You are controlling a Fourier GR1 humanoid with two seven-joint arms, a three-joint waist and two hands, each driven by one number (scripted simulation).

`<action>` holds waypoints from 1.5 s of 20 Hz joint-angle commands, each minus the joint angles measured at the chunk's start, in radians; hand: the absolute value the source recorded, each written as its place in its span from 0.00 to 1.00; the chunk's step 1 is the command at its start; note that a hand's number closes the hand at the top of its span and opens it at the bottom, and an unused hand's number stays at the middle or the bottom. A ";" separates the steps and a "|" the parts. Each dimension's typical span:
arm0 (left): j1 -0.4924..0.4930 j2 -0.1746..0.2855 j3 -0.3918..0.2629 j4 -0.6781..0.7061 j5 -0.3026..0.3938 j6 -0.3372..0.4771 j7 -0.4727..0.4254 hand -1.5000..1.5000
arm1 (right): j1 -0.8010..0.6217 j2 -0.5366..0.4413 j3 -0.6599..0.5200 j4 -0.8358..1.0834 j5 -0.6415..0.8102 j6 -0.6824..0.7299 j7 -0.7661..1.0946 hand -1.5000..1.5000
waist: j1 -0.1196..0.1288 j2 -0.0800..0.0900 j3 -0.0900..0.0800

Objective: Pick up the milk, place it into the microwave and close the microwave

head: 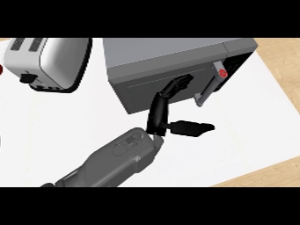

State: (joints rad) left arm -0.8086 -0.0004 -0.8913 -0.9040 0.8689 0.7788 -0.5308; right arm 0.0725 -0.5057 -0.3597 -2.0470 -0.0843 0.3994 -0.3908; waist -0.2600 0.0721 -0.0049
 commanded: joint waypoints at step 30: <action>-0.096 0.000 0.033 0.121 0.173 0.006 -0.151 0.00 | -0.186 0.028 0.039 0.295 -0.390 0.116 0.125 0.00 | -0.009 0.025 0.005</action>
State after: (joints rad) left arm -0.8332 -0.0003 -0.9195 -0.8697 1.0137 0.7665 -0.6910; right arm -0.0879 -0.4567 -0.3047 -1.7855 -0.4344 0.4989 -0.2799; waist -0.2641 0.0886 0.0017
